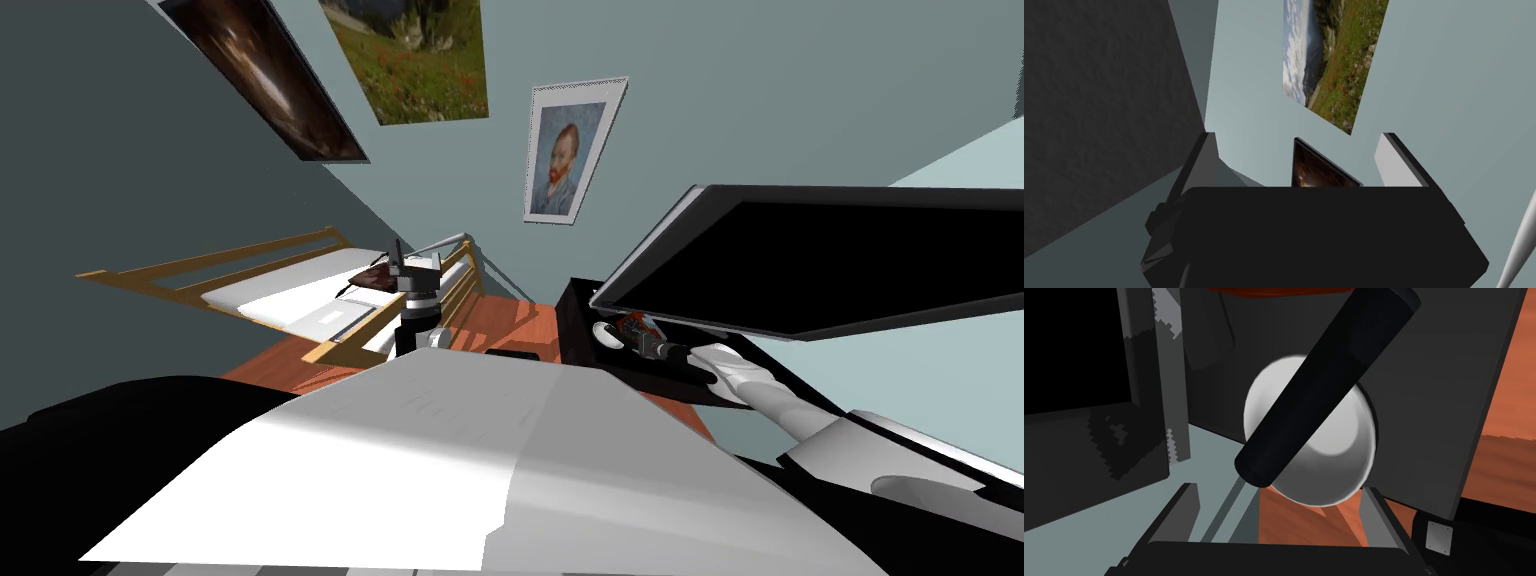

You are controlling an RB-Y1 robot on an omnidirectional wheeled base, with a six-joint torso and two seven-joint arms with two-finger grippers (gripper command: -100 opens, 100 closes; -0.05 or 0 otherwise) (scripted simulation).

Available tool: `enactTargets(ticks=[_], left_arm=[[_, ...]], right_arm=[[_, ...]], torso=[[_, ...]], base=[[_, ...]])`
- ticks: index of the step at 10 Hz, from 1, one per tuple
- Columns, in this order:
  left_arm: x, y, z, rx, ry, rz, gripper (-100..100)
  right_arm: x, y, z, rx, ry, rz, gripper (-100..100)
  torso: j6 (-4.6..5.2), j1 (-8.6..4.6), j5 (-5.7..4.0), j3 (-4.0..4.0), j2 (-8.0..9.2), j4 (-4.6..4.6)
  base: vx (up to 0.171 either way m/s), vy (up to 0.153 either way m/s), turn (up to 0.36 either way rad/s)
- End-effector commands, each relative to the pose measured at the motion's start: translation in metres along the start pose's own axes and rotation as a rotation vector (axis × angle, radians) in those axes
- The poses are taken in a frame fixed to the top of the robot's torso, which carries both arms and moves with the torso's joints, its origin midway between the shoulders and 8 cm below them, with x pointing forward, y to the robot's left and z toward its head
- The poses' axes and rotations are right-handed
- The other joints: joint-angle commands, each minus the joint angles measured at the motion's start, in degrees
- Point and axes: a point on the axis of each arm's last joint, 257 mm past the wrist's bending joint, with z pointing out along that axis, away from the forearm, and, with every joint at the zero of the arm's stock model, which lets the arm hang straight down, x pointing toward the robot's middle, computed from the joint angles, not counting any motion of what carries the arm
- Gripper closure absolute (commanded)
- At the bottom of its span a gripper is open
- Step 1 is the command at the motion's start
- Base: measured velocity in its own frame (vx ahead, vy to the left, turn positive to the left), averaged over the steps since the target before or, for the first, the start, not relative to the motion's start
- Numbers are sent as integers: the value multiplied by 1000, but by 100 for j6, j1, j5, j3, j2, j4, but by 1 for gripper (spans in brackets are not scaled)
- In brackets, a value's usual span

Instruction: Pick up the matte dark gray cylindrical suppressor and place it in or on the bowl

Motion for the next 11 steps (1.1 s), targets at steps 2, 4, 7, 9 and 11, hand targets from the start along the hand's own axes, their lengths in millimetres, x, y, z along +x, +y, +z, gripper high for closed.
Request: enactTargets(ticks=[2, 4, 7, 9, 11], left_arm=[[0, 0, 0, 0, 0, 0, 0], [0, 0, 0, 0, 0, 0, 0], [0, 0, 0, 0, 0, 0, 0], [0, 0, 0, 0, 0, 0, 0], [0, 0, 0, 0, 0, 0, 0]], right_arm=[[-5, -13, -10, 12, -43, -59, -100], [-9, -23, -19, 24, -76, -108, -100], [-8, -19, -16, 21, -67, -94, 0], [-8, -19, -16, 21, -67, -94, 0], [-8, -19, -16, 21, -67, -94, 0]], torso=[[5, 7, 1, 0, 0, 0], [-1, 16, 3, -11, -20, -4], [-6, -20, -6, 9, 18, 3], [-5, -27, -8, 17, 30, 6], [-5, -28, -8, 18, 33, 7]], base=[[122, 78, -362], [162, 94, -332], [26, 18, 2], [0, 0, 0], [0, 0, 0]])
